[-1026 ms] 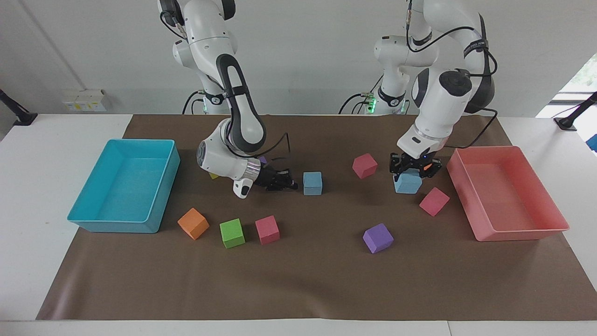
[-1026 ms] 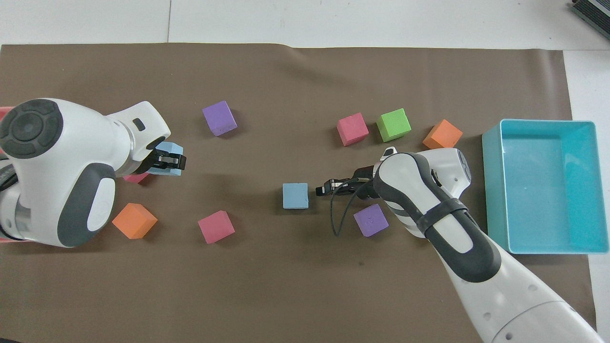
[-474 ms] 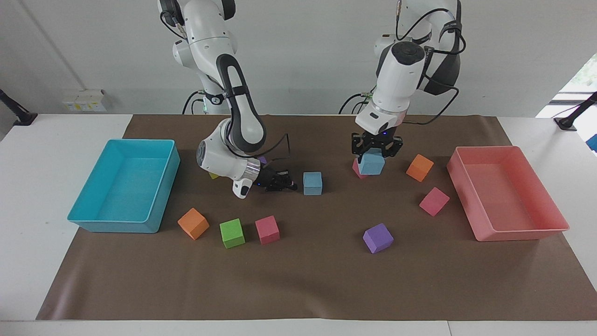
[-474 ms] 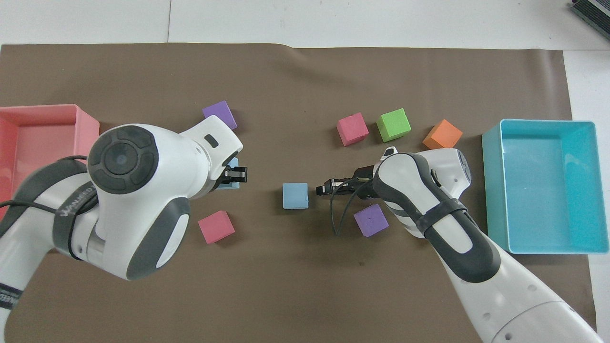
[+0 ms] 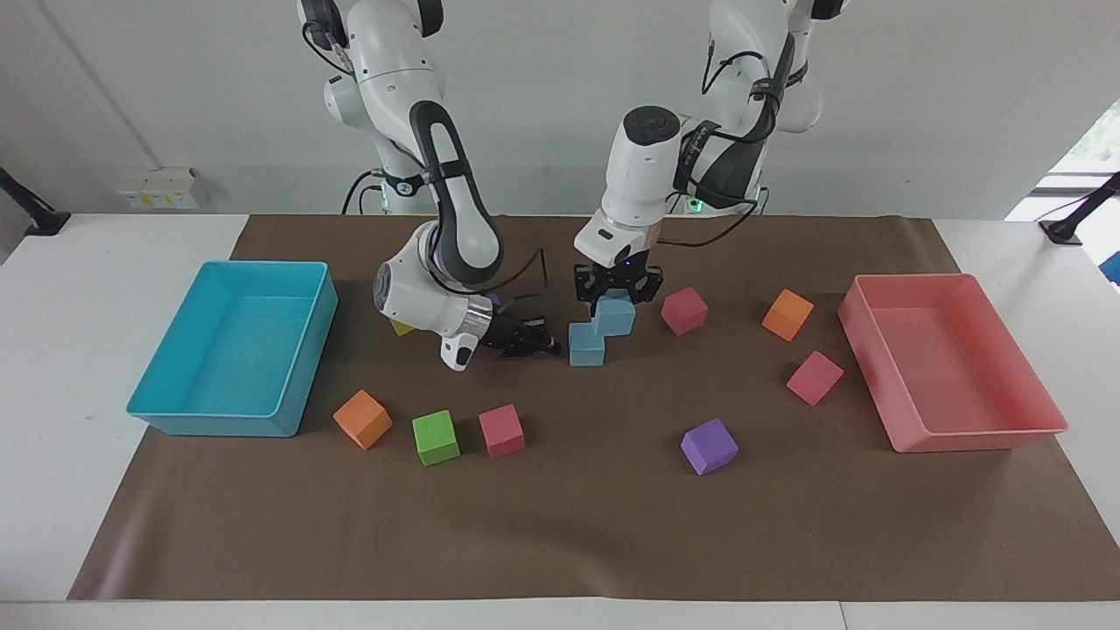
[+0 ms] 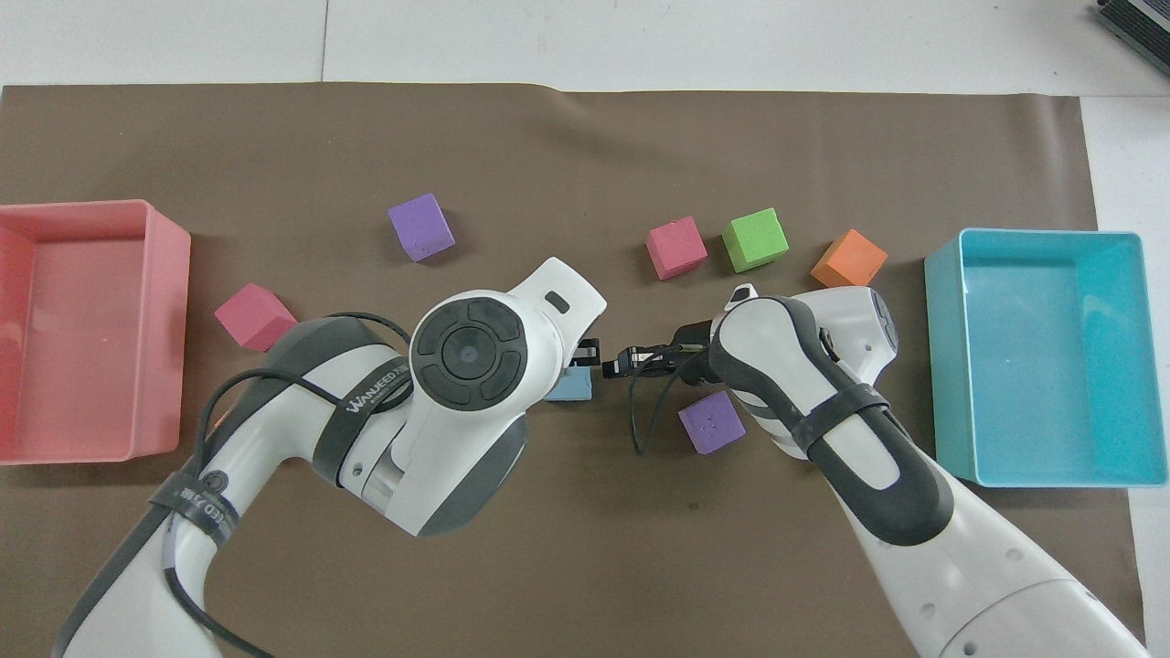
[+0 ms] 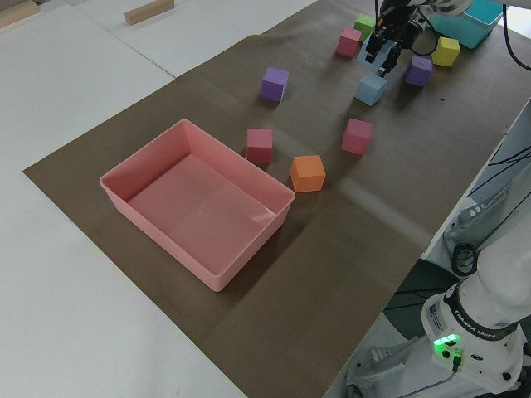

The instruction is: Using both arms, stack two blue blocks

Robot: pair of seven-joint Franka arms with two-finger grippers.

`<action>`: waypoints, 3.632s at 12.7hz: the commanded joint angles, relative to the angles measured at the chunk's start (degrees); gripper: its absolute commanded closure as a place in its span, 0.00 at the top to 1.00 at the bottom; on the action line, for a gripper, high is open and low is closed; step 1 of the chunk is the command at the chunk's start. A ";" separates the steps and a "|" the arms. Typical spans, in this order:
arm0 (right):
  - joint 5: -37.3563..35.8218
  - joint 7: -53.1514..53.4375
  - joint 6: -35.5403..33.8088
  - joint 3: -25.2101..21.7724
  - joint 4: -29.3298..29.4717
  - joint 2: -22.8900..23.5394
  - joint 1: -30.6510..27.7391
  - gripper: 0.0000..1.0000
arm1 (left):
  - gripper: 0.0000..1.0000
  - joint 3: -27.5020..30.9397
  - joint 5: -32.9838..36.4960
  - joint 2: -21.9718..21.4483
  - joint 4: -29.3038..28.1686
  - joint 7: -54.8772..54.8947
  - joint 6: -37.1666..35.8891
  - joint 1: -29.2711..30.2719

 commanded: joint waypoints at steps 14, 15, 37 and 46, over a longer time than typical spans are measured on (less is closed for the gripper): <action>2.14 -1.69 1.14 0.30 -2.04 -0.77 -0.75 0.00 | 0.23 0.84 1.19 5.48 0.00 -2.27 3.13 -2.88; 2.23 -1.69 1.14 0.30 -2.04 -0.77 -0.75 0.00 | 0.24 0.84 1.19 5.48 -0.09 -1.04 3.04 -2.88; 2.14 -1.69 1.31 0.21 -2.04 -0.77 -0.57 0.00 | 0.44 0.84 1.19 4.69 -1.41 1.43 1.98 -3.59; 2.14 -1.61 1.49 0.21 -2.04 -0.77 -0.48 0.00 | 0.79 0.84 1.19 4.69 -1.41 1.60 2.07 -3.59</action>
